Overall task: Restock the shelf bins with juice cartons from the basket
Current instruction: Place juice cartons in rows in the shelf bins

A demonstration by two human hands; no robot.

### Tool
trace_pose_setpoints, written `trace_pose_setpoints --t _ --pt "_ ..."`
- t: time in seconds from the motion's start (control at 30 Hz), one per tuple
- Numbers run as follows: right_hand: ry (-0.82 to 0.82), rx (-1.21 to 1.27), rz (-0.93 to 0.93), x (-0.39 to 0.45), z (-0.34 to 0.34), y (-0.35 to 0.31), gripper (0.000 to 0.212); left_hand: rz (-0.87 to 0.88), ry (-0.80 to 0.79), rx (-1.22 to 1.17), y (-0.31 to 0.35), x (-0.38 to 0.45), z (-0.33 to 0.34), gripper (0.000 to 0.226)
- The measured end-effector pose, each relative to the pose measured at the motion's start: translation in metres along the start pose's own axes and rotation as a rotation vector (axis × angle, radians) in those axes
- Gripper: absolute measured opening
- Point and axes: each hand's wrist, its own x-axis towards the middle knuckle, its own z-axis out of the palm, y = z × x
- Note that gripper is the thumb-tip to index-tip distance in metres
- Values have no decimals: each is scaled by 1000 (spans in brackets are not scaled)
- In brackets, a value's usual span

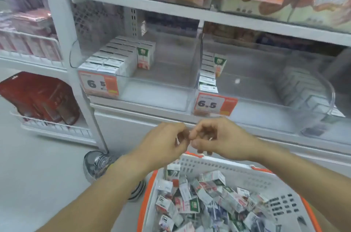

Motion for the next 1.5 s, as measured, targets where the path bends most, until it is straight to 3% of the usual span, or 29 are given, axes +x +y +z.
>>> trace_pose_setpoints --t 0.27,0.43,0.57,0.73,0.87,1.0,1.1,1.17,1.27,1.4,1.5 --pt "-67 -24 320 -105 72 158 8 -212 -642 65 2 -63 133 37" --pt "-195 -121 393 -157 110 214 21 -406 -862 96 -10 -112 196 61" --pt "-246 -176 458 -180 130 242 27 -529 -771 202 -9 -141 235 72" --pt "-245 -231 443 -176 143 253 30 -636 -671 229 -8 -149 254 60" --pt "-154 -235 451 -161 144 259 32 -833 -528 -24 -12 -140 241 52" --pt "31 -191 527 -132 148 266 45 -1172 -369 -605 -14 -131 217 43" --pt "145 -142 603 -112 157 270 62 -1273 -368 -908 -11 -134 205 19" --pt "171 -145 654 -108 164 274 70 -1304 -382 -999 -13 -139 203 26" --pt "188 -154 725 -111 171 277 59 -1316 -383 -1004 -13 -141 198 44" --pt "221 -115 809 -115 160 270 38 -1379 -305 -1065 -7 -135 202 38" --pt "137 -23 882 -122 139 269 46 -1465 -259 -1147 1 -127 205 31"
